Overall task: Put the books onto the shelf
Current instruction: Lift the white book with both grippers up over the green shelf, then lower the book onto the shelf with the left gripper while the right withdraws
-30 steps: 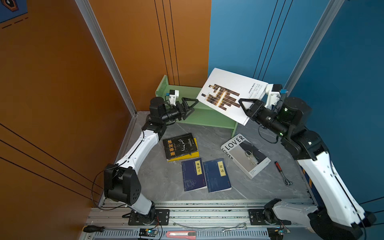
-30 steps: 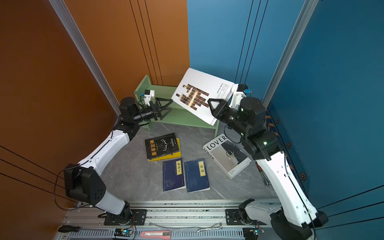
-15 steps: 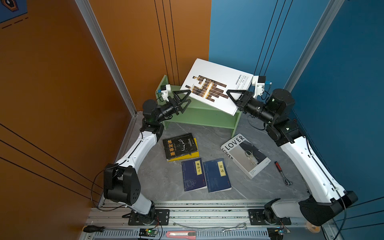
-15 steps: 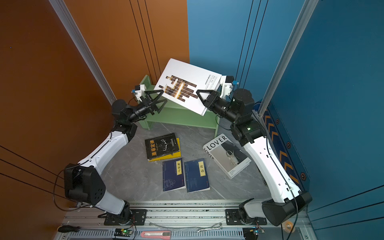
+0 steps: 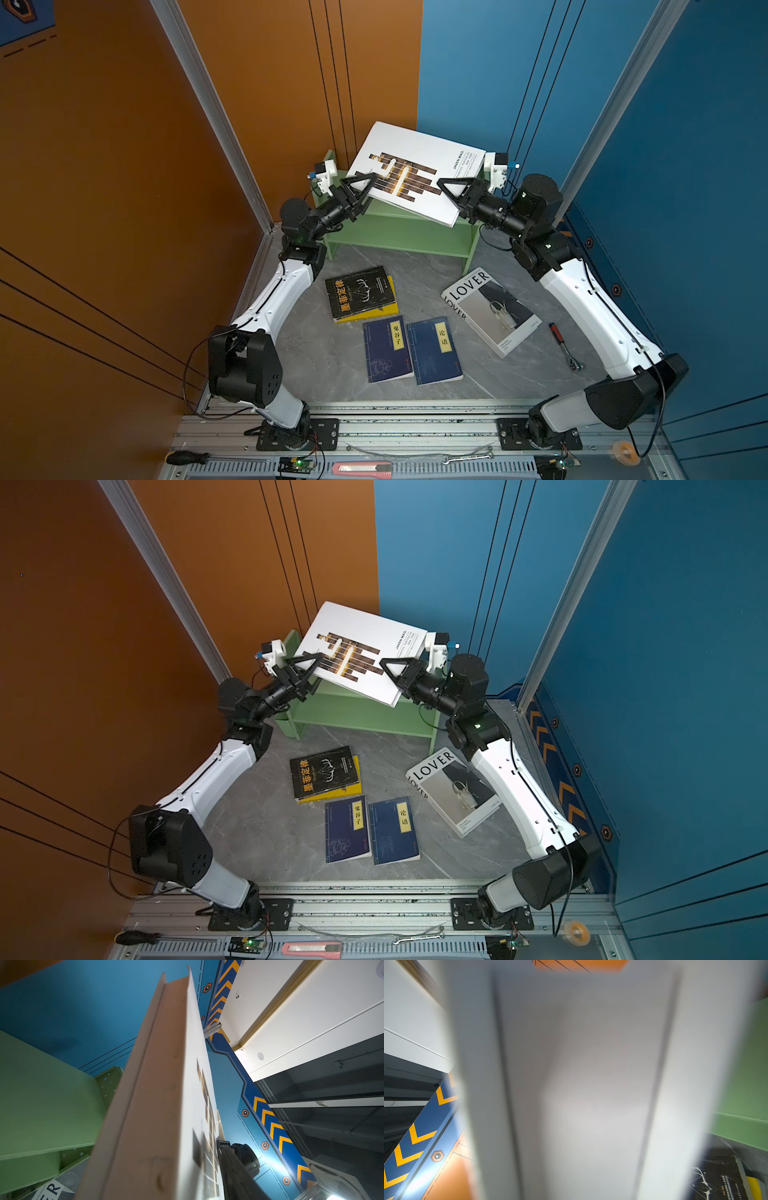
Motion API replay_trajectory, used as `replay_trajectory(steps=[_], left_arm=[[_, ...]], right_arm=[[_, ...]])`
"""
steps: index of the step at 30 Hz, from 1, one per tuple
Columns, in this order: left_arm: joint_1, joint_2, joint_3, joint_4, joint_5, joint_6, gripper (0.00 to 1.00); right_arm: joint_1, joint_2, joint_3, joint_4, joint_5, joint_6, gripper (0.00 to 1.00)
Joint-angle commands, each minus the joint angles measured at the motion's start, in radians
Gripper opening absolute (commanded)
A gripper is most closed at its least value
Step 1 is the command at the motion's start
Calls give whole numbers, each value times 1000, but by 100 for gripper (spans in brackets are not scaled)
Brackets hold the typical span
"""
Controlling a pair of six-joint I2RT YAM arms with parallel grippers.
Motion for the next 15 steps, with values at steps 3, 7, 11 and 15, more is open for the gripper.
replay_trajectory(steps=[3,7,11,15], left_arm=[[8,-1,-7,59,-76,-12,43],[-1,-24,-57,1,-185,3,31],[-30,-38,-37,-111,-247,89,26],[-68,-49,-5,-247,-316,178,20]], right_arm=[[-21,19,3,80,-11,29,23],[-42,52,21,66,20,30,24],[-50,113,78,7,42,24,28],[-57,154,131,-93,83,-20,66]])
